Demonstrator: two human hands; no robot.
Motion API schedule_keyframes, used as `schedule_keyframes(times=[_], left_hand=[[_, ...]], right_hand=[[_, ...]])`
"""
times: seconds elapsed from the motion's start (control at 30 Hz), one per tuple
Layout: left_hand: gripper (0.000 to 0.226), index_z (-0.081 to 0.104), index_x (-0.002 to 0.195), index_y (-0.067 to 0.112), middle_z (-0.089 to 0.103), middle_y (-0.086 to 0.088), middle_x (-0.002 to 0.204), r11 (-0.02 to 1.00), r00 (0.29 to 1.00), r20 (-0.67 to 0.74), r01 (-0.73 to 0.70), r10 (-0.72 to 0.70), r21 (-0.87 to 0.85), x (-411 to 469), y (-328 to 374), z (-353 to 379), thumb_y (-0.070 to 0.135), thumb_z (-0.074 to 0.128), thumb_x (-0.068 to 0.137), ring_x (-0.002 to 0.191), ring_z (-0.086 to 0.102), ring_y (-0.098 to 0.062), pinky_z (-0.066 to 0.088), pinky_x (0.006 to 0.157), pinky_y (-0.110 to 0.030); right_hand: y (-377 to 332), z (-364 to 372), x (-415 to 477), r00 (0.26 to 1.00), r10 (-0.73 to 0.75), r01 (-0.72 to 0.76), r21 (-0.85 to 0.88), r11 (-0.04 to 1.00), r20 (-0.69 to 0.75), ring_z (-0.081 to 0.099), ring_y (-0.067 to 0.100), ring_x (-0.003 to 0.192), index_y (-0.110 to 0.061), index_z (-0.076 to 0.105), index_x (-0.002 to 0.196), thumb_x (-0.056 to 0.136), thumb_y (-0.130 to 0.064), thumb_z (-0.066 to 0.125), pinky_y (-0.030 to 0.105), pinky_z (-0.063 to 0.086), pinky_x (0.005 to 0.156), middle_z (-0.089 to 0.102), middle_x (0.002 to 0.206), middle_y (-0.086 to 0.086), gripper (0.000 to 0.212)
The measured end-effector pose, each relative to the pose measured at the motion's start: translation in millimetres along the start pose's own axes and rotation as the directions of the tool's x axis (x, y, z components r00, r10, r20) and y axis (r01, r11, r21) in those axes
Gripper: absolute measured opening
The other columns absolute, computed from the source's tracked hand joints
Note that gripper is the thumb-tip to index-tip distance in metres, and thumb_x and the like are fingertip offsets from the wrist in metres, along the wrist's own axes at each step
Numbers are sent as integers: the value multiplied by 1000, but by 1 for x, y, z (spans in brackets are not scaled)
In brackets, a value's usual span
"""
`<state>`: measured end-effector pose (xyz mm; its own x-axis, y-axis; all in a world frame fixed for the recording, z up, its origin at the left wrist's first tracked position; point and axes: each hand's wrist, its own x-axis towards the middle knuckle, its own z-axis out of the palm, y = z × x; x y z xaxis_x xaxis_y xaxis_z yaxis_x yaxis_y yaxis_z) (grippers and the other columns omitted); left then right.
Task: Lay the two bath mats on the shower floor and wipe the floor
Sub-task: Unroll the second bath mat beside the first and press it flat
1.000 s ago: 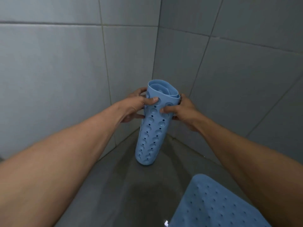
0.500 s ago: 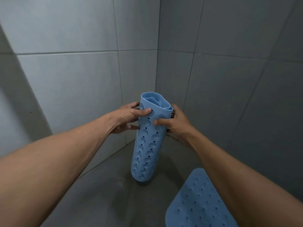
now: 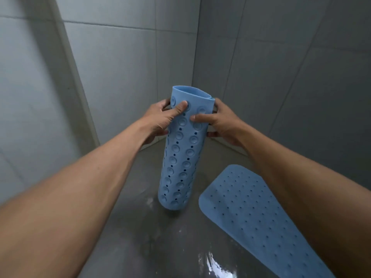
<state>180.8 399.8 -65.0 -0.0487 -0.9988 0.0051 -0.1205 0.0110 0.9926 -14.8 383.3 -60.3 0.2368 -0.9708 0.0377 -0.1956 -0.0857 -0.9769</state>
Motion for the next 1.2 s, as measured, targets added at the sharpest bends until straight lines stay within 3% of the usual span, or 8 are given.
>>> schedule_keyframes(times=[0.07,0.17,0.33,0.5,0.7,0.83,1.07,1.2], left_hand=[[48,59,128,35,70,18,106,1000,1000,9,-27,27,-5,-17,-10,-3,49,72,84,80,68,5,49,61,-24],[58,57,134,33,68,13,119,999,997,72,-35,35,-5,-38,-14,-8,48,75,81,90,67,1,50,61,-24],[62,55,136,32,68,7,122,999,983,183,-25,21,22,-71,5,-9,45,77,79,96,66,-8,49,64,-28],[80,57,134,35,71,7,118,999,970,240,-41,41,-5,-86,3,-11,57,82,62,104,69,-15,54,76,-35],[79,60,128,37,73,9,113,998,948,314,-66,61,8,-95,5,4,63,79,57,108,67,-14,51,81,-34],[75,67,119,36,75,13,108,997,925,379,-61,37,52,-94,-1,19,70,78,54,109,66,-13,49,99,-41],[70,69,116,36,74,14,107,999,877,480,-18,1,30,-97,-17,49,72,75,57,105,66,-11,49,90,-36],[68,69,117,37,74,15,107,1000,870,493,15,-4,-20,-103,-21,71,72,74,59,104,66,-10,47,87,-34]], right_hand=[[7,9,-15,1000,25,-25,-13,1000,-12,72,15,97,-26,51,130,68,-17,89,45,60,81,70,116,-3,73],[7,20,-41,997,70,-71,-40,997,-26,69,18,104,-26,51,131,61,-23,92,53,56,89,69,119,-3,81],[-9,34,-94,984,132,-126,52,991,-119,64,19,108,-30,49,130,71,-13,85,51,56,84,65,123,-2,71],[-22,42,-132,974,139,-129,64,990,-178,66,20,107,-28,51,129,72,-11,85,54,57,86,66,121,-1,69],[-24,43,-165,939,129,-114,65,991,-319,73,16,91,-24,53,126,73,-14,86,51,60,78,71,111,-3,63],[-17,37,-183,918,146,-127,74,989,-369,75,10,79,-20,51,127,76,-15,85,37,60,59,70,110,-1,62],[7,29,-206,836,209,-188,93,978,-507,72,17,95,-16,51,121,71,-28,89,48,58,87,71,110,1,64],[8,29,-220,795,188,-180,72,981,-576,71,16,94,-16,50,122,78,-33,84,44,56,82,71,110,0,58]])
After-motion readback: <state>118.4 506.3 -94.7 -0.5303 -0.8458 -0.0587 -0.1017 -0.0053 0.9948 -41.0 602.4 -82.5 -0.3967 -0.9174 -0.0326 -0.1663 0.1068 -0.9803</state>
